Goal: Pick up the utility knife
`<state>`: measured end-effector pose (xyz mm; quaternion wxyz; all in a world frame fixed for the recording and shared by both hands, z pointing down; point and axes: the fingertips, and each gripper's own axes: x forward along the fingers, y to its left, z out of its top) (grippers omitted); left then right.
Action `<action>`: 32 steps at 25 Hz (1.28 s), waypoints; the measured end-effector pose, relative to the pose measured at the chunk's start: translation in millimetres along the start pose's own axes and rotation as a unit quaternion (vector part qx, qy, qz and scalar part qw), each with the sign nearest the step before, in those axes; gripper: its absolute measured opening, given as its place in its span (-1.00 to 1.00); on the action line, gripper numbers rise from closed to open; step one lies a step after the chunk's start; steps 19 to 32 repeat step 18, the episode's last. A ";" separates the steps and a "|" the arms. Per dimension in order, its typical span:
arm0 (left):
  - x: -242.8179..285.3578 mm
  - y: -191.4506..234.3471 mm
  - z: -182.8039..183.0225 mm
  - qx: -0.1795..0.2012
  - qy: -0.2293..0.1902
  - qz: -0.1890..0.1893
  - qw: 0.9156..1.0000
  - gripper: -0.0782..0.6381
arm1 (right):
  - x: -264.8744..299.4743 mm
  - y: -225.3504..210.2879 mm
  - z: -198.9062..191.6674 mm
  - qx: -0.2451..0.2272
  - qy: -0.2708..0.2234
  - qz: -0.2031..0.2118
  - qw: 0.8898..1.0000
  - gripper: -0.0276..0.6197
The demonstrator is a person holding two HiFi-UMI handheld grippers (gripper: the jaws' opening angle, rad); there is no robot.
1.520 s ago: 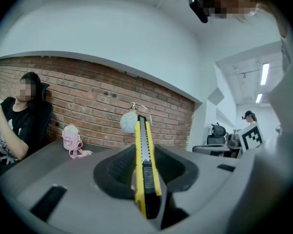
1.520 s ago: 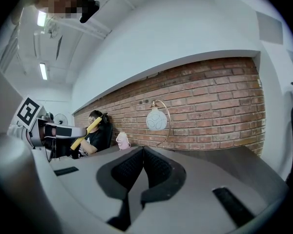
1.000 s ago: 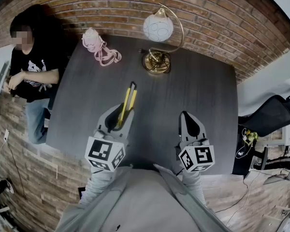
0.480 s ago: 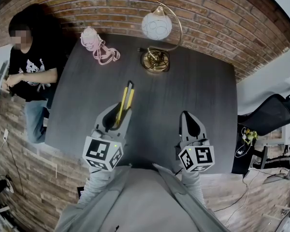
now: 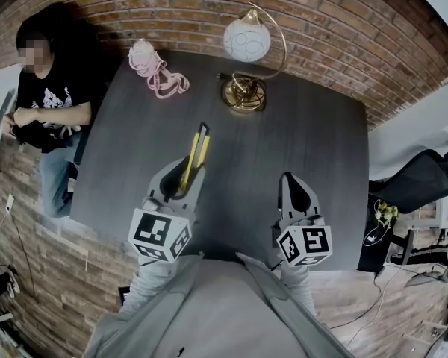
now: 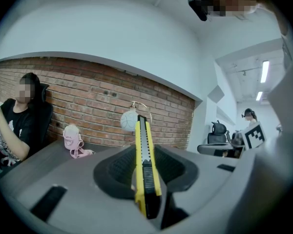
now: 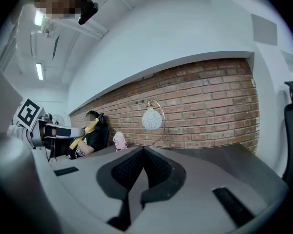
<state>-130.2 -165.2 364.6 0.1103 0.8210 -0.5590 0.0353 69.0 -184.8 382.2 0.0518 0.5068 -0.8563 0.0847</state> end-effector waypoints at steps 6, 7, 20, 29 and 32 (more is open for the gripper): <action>-1.2 0.8 -2.5 -0.001 0.003 -0.001 1.000 -0.43 | 0.0 2.2 -1.2 0.000 0.002 0.002 1.000 -0.86; -0.9 0.3 -2.9 -0.001 0.003 -0.002 1.000 -0.43 | 0.1 2.3 -0.8 0.000 0.001 0.003 1.000 -0.86; -2.7 -1.1 -9.4 0.001 0.010 -0.001 1.000 -0.43 | -2.0 4.3 -6.1 0.006 0.001 0.005 1.000 -0.86; -2.7 -1.1 -9.4 0.001 0.010 -0.001 1.000 -0.43 | -2.0 4.3 -6.1 0.006 0.001 0.005 1.000 -0.86; -2.7 -1.1 -9.4 0.001 0.010 -0.001 1.000 -0.43 | -2.0 4.3 -6.1 0.006 0.001 0.005 1.000 -0.86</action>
